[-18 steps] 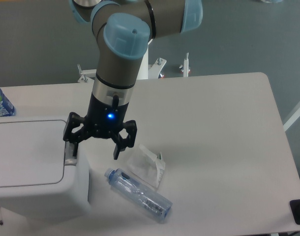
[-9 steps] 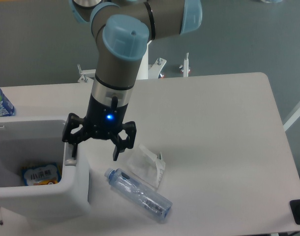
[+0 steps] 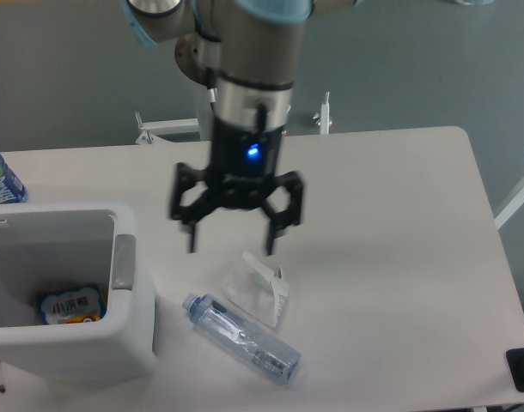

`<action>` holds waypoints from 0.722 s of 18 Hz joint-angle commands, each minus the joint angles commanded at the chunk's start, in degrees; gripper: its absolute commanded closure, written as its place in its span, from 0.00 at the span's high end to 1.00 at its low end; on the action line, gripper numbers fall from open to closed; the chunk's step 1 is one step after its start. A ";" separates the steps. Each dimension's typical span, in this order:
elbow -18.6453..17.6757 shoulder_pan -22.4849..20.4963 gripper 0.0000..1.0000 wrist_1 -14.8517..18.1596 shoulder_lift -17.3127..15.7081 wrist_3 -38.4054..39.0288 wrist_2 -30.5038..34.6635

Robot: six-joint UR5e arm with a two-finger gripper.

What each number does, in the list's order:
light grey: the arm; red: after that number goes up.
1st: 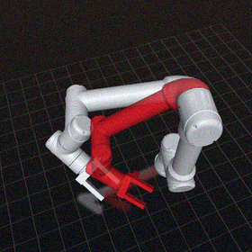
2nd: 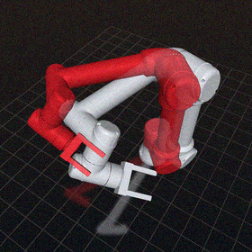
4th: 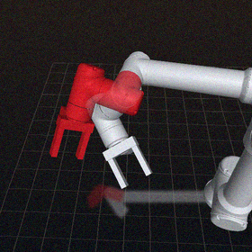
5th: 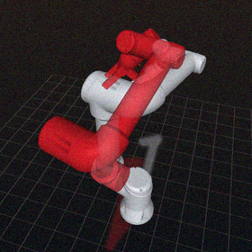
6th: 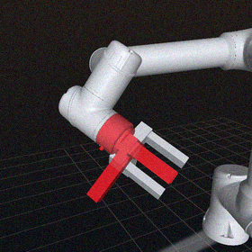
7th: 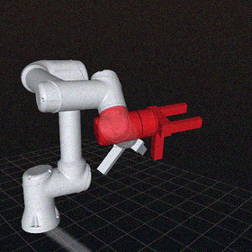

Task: Open the trash can
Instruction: 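Lift the gripper up and away from the opened trash can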

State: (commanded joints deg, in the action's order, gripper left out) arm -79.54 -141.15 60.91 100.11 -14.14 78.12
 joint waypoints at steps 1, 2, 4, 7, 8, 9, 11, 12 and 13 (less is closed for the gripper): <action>-0.09 -0.88 1.00 0.17 0.00 -0.79 0.44; -0.52 -1.58 1.00 0.44 -0.09 -1.84 0.80; -1.93 -2.46 1.00 0.53 -0.79 -7.09 4.21; -4.82 -3.17 1.00 1.06 -1.14 -17.55 10.89; -5.62 -3.26 1.00 1.06 -1.32 -20.28 12.30; -6.06 -3.87 1.00 0.97 -1.32 -22.57 13.01; -6.42 -5.54 1.00 1.06 -1.32 -25.05 12.93; -6.42 -5.72 1.00 1.06 -1.32 -25.32 12.93; -6.33 -5.72 1.00 1.06 -1.32 -25.32 12.93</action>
